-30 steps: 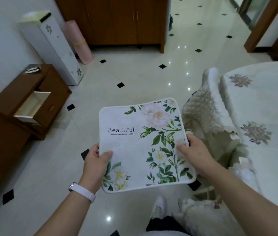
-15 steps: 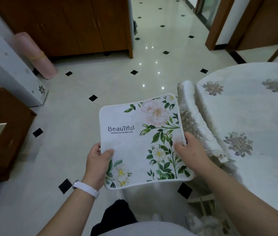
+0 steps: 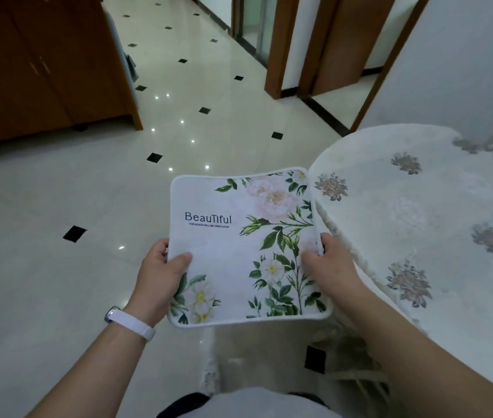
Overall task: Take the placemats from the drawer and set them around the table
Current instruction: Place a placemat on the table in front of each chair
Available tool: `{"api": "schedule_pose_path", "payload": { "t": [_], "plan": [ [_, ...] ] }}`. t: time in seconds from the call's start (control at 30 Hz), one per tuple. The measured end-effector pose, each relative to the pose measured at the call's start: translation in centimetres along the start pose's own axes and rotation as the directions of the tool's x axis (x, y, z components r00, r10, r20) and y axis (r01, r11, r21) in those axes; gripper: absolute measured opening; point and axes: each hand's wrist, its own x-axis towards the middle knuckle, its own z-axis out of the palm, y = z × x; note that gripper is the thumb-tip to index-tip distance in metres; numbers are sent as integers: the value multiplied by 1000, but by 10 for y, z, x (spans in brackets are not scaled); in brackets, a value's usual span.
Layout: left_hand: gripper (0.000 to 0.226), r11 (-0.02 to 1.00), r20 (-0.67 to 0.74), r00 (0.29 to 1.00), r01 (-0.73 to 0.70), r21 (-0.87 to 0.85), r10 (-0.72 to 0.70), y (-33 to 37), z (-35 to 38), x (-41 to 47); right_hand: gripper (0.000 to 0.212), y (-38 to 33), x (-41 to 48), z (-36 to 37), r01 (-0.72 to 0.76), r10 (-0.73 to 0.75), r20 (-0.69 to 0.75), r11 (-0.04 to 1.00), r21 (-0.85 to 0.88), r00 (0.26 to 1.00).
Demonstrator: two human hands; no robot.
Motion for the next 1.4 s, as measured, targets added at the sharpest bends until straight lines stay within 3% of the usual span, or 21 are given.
{"api": "schedule_pose_path", "payload": {
  "t": [0.23,0.47,0.67,1.1,1.4],
  "plan": [
    [22,999,241,969,36,37,-44,29,50,75,15,-10,17,-14,-58,64,-223,998,35,973],
    [23,987,445,893,2,161,-74,38,137,112,7,26,33,-56,-204,248,-417,968,149,874],
    [24,957,564,824,-109,268,-65,56,225,150,8,57,65,-96,-223,346,-469,928,300,813],
    [22,885,657,729,-163,437,-190,39,399,184,9,139,138,-172,-270,498,-498,846,460,710],
    [24,818,777,569,-289,497,-271,3,492,222,21,181,173,-189,-421,613,-567,790,446,550]
  ]
}}
